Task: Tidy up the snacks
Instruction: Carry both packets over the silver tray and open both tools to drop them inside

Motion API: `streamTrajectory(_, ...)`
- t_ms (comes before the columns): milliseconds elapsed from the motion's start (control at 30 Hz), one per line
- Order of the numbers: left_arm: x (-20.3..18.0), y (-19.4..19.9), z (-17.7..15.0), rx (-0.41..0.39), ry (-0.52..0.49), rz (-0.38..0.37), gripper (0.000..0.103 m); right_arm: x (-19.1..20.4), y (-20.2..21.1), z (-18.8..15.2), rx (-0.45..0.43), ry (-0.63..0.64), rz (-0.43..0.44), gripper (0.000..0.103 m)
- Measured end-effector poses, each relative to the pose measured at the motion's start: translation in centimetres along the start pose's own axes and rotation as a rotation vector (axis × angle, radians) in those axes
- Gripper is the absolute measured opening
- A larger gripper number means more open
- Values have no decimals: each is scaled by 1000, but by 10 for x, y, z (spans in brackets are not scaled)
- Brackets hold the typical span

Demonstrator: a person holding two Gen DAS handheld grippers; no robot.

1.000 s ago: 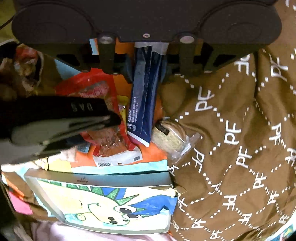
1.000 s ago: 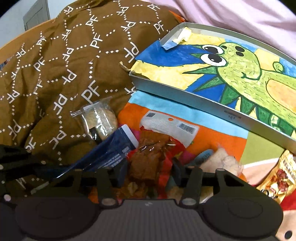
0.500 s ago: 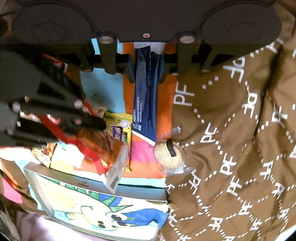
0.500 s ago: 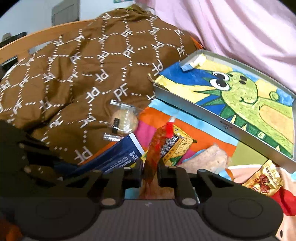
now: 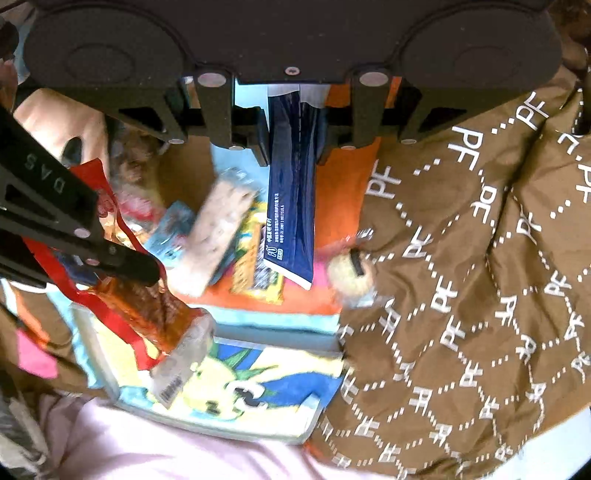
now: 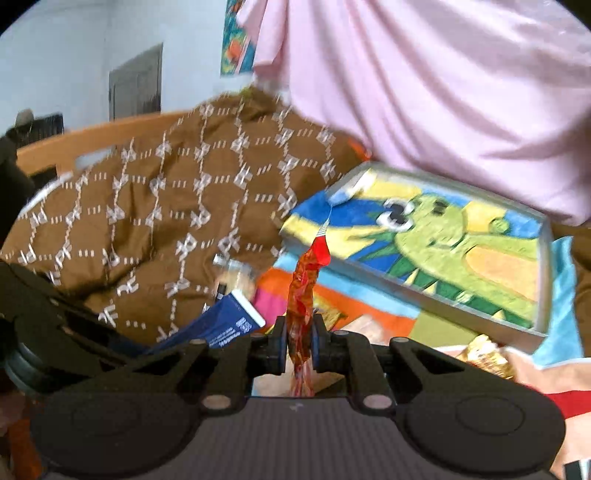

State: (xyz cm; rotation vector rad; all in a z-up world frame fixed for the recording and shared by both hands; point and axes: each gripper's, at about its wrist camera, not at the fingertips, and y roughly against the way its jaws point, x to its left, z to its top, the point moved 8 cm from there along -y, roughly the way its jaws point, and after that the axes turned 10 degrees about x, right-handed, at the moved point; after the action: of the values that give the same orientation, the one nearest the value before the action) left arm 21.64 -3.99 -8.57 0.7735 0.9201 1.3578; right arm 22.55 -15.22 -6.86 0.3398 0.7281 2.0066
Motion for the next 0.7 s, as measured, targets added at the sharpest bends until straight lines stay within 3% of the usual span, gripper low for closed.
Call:
streamTrajectory(333, -59, 24, -2, -83, 90, -54, 27, -55, 58, -10, -125, -142, -31, 14)
streamTrajectory(600, -99, 44, 8, -129, 135, -37, 27, -103, 70, -13, -190, -272, -30, 14)
streamTrajectory(700, -106, 43, 14, -158, 147, 6, 27, -115, 66, -18, -187, -296, -21, 14)
